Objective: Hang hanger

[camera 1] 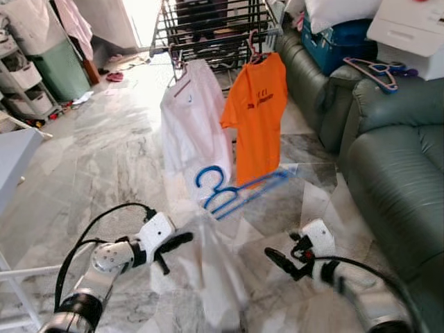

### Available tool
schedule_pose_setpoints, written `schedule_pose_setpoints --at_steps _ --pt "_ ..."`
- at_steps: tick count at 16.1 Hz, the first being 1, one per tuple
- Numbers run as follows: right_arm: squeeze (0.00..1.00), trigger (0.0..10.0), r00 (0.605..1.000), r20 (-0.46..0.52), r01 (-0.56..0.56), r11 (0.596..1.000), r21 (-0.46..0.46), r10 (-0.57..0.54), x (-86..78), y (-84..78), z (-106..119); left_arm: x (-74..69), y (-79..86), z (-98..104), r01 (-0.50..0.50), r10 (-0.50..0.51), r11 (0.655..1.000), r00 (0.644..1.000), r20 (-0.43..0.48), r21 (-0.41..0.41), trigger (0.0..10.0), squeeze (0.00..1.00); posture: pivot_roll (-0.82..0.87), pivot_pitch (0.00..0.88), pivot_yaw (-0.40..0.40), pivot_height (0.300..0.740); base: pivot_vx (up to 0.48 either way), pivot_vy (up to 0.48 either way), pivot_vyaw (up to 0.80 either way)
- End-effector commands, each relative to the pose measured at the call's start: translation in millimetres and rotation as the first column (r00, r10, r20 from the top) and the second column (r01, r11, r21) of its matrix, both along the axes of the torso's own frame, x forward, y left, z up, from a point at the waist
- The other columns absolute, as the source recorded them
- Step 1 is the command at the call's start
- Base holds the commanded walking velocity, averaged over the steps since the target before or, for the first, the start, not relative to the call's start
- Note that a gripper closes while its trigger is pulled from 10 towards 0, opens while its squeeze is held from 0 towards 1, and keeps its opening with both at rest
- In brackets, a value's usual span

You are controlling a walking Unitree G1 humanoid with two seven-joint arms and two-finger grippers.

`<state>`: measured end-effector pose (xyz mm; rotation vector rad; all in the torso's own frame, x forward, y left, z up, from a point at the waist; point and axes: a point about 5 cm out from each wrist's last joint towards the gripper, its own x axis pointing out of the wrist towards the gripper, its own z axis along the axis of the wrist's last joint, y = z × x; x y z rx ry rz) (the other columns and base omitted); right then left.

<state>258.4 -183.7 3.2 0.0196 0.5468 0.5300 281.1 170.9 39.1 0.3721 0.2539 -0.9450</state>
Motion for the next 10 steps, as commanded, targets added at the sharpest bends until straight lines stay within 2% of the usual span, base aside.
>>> schedule_pose_setpoints --at_steps 1,2,3,4,6,7,10 --pt "0.00 10.0 0.999 -0.008 0.052 0.999 0.002 -0.052 5.3 0.2 1.0 3.3 3.7 9.6 0.007 -0.006 1.000 1.000 0.024 -0.014 0.0 0.00 -0.16 0.000 0.109 0.740 0.000 0.000 0.00" --pt "0.00 10.0 0.988 -0.040 0.148 0.989 -0.002 -0.148 8.4 -1.4 -4.8 0.1 1.4 13.2 0.041 -0.041 0.999 0.999 0.017 -0.030 0.0 0.00 -0.15 0.000 0.104 0.740 0.000 0.000 0.00" --pt "0.00 10.0 0.977 -0.032 0.210 0.978 -0.002 -0.210 11.5 -2.6 -6.0 -2.6 -0.7 15.7 0.066 -0.065 0.997 0.998 0.010 -0.043 0.0 0.00 -0.15 0.000 0.101 0.740 0.000 0.000 0.00" --pt "0.00 10.0 0.949 -0.042 0.315 0.945 0.088 -0.312 17.7 -2.7 -5.7 -9.3 -4.8 20.6 0.121 -0.121 0.991 0.993 0.001 -0.058 0.0 0.00 -0.14 0.000 0.099 0.740 0.000 0.000 0.00" --pt "0.00 10.0 0.929 -0.027 0.370 0.926 0.075 -0.369 20.3 -6.4 -6.0 -13.2 -6.5 23.0 0.147 -0.148 0.987 0.989 -0.012 -0.063 0.0 0.00 -0.14 0.000 0.097 0.740 0.000 0.000 0.00" --pt "0.00 10.0 0.946 -0.019 0.325 0.943 0.076 -0.325 18.9 -5.1 -6.6 -14.6 -7.4 24.5 0.164 -0.165 0.985 0.986 -0.011 -0.054 0.0 0.00 -0.14 0.000 0.099 0.740 0.000 0.000 0.00" --pt "0.00 10.0 0.926 -0.076 0.377 0.918 0.123 -0.370 16.3 -12.5 -11.2 -15.8 -15.0 32.3 0.212 -0.213 0.976 0.977 -0.005 -0.053 0.0 0.00 -0.14 0.000 0.106 0.740 0.000 0.000 0.00"
